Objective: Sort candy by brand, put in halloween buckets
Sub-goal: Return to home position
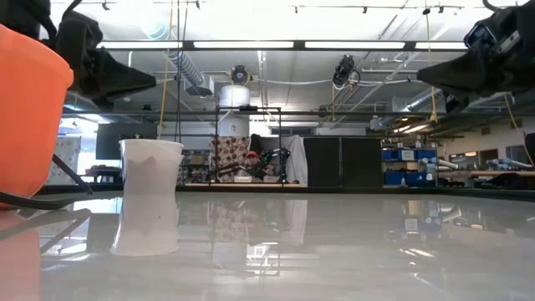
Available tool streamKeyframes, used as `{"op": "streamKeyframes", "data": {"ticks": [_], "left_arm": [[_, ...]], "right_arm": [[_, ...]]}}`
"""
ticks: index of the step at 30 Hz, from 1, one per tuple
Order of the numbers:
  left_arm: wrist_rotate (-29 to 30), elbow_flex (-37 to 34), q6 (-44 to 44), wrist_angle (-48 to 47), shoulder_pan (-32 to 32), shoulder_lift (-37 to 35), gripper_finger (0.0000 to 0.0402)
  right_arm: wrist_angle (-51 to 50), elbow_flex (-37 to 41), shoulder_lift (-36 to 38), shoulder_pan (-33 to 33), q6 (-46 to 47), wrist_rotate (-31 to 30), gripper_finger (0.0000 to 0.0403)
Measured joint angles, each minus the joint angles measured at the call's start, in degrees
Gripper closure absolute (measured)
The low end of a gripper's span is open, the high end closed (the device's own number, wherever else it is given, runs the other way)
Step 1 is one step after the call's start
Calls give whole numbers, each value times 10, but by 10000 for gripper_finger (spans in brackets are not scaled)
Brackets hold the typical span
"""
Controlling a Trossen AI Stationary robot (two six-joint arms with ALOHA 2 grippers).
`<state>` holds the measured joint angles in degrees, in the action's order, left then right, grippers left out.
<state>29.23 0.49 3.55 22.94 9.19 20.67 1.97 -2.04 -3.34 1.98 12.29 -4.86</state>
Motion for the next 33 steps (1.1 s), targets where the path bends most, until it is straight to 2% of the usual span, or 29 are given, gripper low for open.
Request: {"op": "streamKeyframes", "data": {"ticks": [6, 9, 13, 16, 19, 23, 26, 30, 33], "left_arm": [[0, 0, -3, -10, 0, -1, 349], [-15, 0, -6, 6, 0, -1, 352], [-59, 0, -8, 19, 0, -1, 373], [-64, 0, -21, 14, 0, -1, 393], [-66, 0, -32, 6, 0, -9, 395], [-75, 0, -36, -22, 0, -58, 387], [-86, 0, -41, -79, 0, -118, 388], [-132, 0, -33, -169, 0, -199, 392], [-177, 0, -25, -183, 0, -207, 393]], "right_arm": [[5, 17, 26, 0, 8, -12, 399], [6, 17, 27, 0, -20, -11, 399], [18, 17, 27, 0, -33, -10, 393], [38, 17, 27, 0, -33, -11, 381], [39, 17, 26, 0, -57, -10, 371], [40, 17, 26, 0, -63, -10, 370], [40, 17, 26, 0, -63, -10, 372], [40, 17, 26, 0, -61, -10, 372], [40, 17, 26, 0, -61, -10, 372]]}}
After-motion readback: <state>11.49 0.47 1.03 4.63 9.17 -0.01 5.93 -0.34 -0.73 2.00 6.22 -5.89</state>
